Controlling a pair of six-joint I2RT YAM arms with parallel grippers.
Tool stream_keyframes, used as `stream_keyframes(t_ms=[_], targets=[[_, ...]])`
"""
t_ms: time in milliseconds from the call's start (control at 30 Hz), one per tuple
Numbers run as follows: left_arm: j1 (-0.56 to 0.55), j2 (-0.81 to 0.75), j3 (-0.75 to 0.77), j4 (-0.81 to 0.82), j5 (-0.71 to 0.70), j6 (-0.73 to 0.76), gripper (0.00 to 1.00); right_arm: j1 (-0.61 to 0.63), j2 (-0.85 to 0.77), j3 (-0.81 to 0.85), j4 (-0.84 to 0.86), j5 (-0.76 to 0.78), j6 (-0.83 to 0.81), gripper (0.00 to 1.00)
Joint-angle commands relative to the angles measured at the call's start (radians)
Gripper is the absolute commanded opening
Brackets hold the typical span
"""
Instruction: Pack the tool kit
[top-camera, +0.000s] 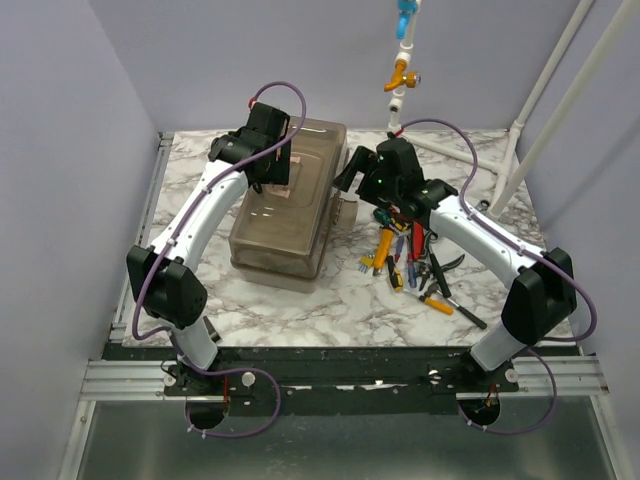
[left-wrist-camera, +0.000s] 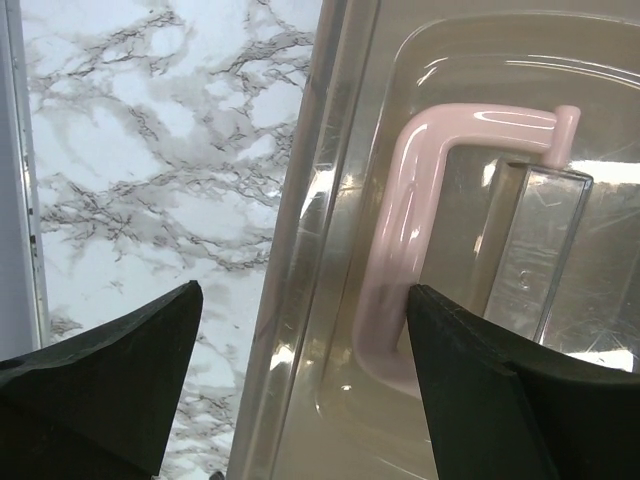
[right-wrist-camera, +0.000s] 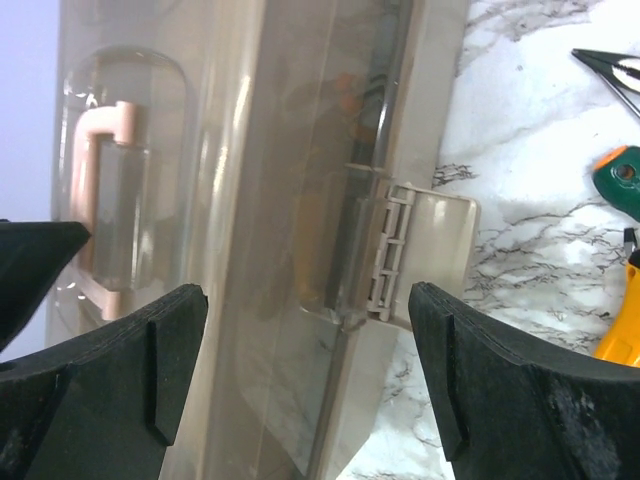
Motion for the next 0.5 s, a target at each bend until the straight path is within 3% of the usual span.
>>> stream_keyframes(t_ms=[0,133,333,467], targets=[[0.005,0.037,0.045,-0.069,-0.171,0.043,0.83,0.007,0.013,0.087,-0.040,0.033,0.005,0.90],[-0.007,0.010,0.029,-0.048,-0.186,0.025,0.84,0.018,0.039,0.170,-0.064,0.009,0.018,0.89],[0.031,-0.171,-0.075,0.109,0.092,-0.012,0.87,0.044,0.103,0.282,-0.049,-0.063,0.091,0.82],[0.139,-0.295,-0.210,0.234,0.329,-0.086,0.87,0.079,0.179,0.375,-0.096,-0.050,0.185,0.77]])
